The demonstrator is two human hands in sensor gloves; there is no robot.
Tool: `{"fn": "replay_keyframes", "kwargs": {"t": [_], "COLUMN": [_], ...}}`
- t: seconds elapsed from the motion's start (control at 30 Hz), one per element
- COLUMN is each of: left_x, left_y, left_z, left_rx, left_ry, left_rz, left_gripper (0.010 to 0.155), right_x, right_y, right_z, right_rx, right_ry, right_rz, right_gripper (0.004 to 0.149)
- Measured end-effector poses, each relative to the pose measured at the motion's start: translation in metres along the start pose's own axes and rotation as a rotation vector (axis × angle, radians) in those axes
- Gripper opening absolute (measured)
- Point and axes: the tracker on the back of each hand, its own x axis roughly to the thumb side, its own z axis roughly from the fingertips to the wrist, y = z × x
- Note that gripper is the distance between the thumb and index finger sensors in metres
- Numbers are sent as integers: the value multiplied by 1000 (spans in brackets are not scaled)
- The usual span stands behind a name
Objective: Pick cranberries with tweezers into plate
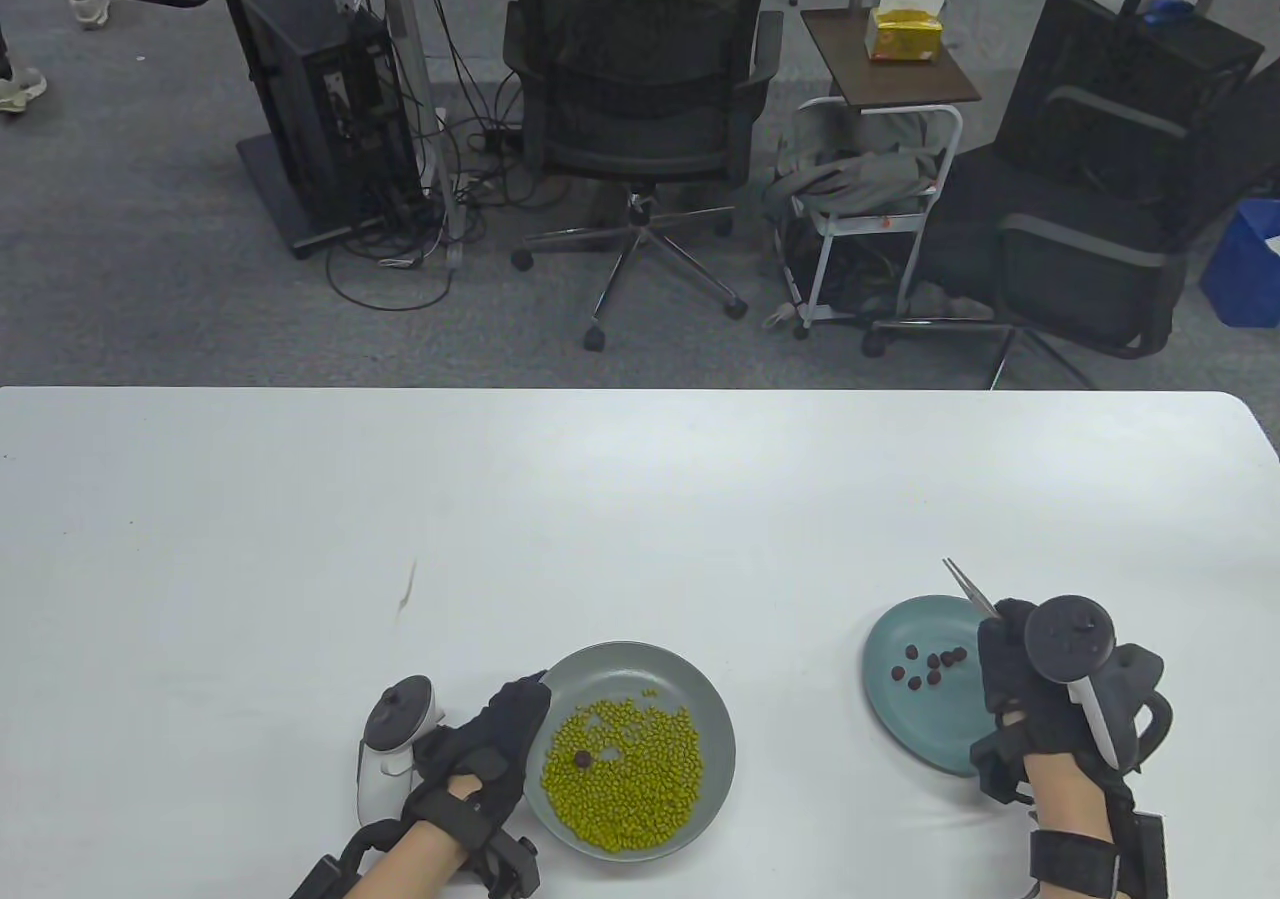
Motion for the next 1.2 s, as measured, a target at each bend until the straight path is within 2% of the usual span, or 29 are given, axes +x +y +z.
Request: {"fn": "replay_keyframes", "kwargs": {"t": [0.13, 0.23, 0.3, 0.37, 0.47, 0.7, 0.8, 1.03, 1.2], "left_x": [-2, -3, -3, -2, -2, -3, -1, -1, -2], "left_y": [-2, -3, -4, -5, -5, -6, -8, -8, -5], "left_z": [-1, -1, -1, -1, -1, -1, 1, 0, -1], "left_rx": [-5, -11, -17, -22, -24, -27, -25, -42, -29], "left_ry": [8, 12, 12, 8, 3, 8, 5, -9, -9], "left_rz": [-6, -8, 2, 14, 15, 34, 9, 81, 54], "left_gripper": [60, 60, 60, 60, 60, 60, 60, 60, 60], "right_x": [12, 18, 23, 30, 36, 49, 60, 92, 104], "right_y": [4, 7, 6, 4, 2, 10, 15, 26, 29], "right_z": [5, 8, 11, 14, 19, 36, 41, 62, 72], "right_rx": [47, 54, 15, -77, -128, -72, -50, -70, -92], "right_ry": [-93, -107, -134, -182, -202, -251, -315, -454, -529], "right_rz": [-71, -94, -87, -92, -43, -57, -51, 22, 23], "right_gripper": [49, 49, 51, 48, 46, 49, 50, 51, 50]}}
